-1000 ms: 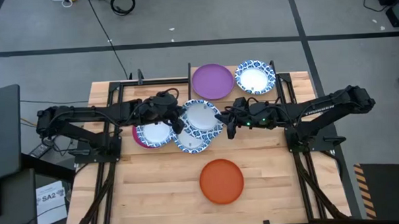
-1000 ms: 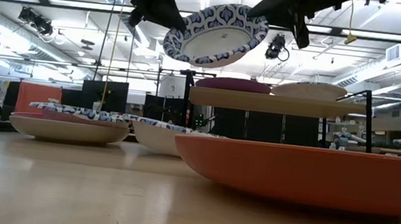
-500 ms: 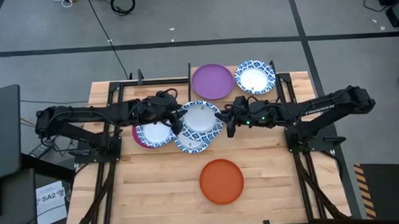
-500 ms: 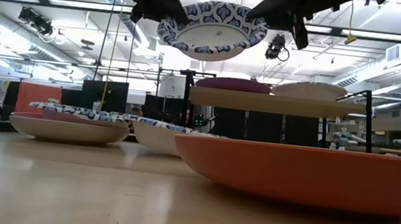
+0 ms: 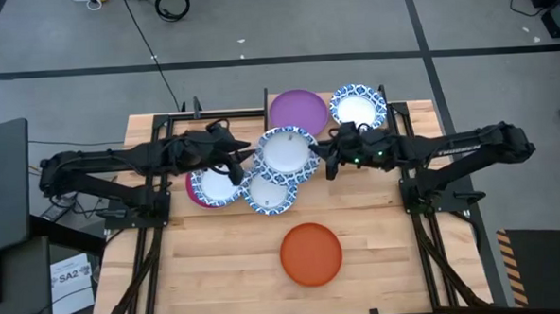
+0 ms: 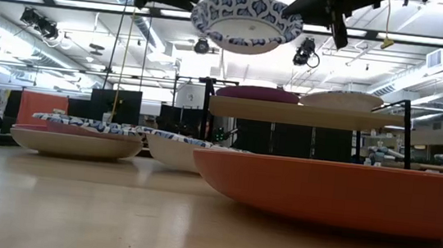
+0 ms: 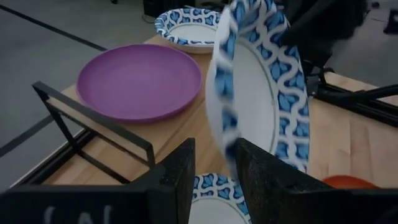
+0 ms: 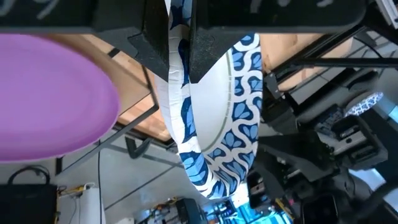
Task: Place and stack plates onto a shelf
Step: Stack the white patterned bowl on top of the white patterned bowl on the shelf
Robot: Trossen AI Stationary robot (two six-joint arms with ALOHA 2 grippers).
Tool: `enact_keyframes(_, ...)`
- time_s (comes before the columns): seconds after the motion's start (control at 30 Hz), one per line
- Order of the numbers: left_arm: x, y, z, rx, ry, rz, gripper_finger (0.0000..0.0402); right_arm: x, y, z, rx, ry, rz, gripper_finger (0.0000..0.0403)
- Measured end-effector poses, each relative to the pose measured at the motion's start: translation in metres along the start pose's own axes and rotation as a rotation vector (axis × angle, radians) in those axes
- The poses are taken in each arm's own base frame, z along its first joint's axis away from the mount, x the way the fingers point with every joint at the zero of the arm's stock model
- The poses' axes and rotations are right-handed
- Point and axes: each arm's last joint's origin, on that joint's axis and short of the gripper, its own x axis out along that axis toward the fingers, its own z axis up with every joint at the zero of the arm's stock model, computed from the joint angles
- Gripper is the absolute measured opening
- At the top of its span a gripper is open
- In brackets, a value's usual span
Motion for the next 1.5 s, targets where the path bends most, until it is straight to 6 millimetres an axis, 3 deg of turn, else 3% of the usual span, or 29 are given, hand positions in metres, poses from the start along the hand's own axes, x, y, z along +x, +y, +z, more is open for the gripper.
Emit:
enact_keyframes(0.27, -0.021, 0.008, -0.003, 0.005, 0.050, 0.003, 0.0121, -0.029, -0.017, 0.026, 0.015, -0.088, -0.041, 0.0046)
enact_keyframes(0.53, -0.023, 0.009, -0.005, 0.012, 0.076, -0.005, 0.0121, -0.071, -0.041, 0.049, 0.054, -0.197, -0.123, 0.0034)
enact_keyframes(0.83, -0.023, 0.009, -0.005, 0.012, 0.078, -0.008, 0.0121, -0.111, -0.064, 0.053, 0.160, -0.274, -0.302, 0.0022)
enact_keyframes(1.13, -0.023, 0.009, -0.005, 0.012, 0.078, -0.008, 0.0121, -0.130, -0.083, 0.047, 0.252, -0.303, -0.504, 0.0017)
enact_keyframes(1.5, -0.023, 0.009, -0.005, 0.012, 0.078, -0.008, 0.0121, -0.133, -0.100, 0.043, 0.396, -0.326, -0.663, 0.0016)
